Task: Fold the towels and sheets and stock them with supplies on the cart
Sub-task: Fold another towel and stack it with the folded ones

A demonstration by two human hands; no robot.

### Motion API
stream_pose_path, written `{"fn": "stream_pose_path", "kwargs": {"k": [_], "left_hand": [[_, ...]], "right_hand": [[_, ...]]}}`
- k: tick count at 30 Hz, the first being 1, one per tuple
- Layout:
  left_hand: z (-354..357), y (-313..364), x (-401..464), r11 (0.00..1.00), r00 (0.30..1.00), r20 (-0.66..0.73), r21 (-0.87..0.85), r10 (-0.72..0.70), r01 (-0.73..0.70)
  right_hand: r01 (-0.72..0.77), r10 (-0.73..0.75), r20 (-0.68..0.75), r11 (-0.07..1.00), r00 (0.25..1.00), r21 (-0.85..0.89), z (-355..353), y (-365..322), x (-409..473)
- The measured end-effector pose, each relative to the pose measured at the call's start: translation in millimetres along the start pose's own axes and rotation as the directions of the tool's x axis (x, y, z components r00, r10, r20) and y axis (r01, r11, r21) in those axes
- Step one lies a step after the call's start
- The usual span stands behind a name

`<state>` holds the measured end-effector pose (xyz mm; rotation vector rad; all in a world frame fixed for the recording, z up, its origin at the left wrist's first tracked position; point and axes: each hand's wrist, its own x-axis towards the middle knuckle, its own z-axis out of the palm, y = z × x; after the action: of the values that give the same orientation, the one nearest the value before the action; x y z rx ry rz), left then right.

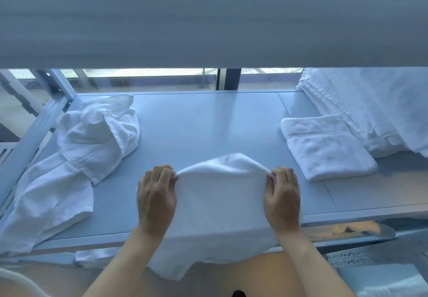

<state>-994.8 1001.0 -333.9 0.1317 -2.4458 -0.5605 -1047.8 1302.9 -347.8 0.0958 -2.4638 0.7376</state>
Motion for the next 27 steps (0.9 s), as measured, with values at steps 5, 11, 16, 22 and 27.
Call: {"fn": "stream_pose_path", "kwargs": {"k": [5,11,16,22,27], "left_hand": [[12,-7,15,0.998,1.000,0.005,0.064,-0.005,0.004],[26,-22,-59,0.991,0.937,0.344,0.132,-0.061,0.016],[15,-32,-77,0.989,0.853,0.516,0.148,-0.084,0.008],[30,-41,-38,0.989,0.790,0.607,0.149,-0.084,-0.010],[54,-63,15,0.990,0.772,0.631,0.139,-0.069,-0.025]], "right_hand": [[-0.013,0.030,0.236,0.997,0.971,-0.075,22,-9,-3],[0.033,0.076,0.457,0.974,0.886,-0.226,22,13,-42],[0.017,0.175,0.573,0.949,0.801,-0.315,14,37,-40],[-0.025,0.186,0.596,0.963,0.781,-0.268,31,48,4],[0.028,0.130,0.542,0.961,0.830,-0.274,51,24,18]]}}
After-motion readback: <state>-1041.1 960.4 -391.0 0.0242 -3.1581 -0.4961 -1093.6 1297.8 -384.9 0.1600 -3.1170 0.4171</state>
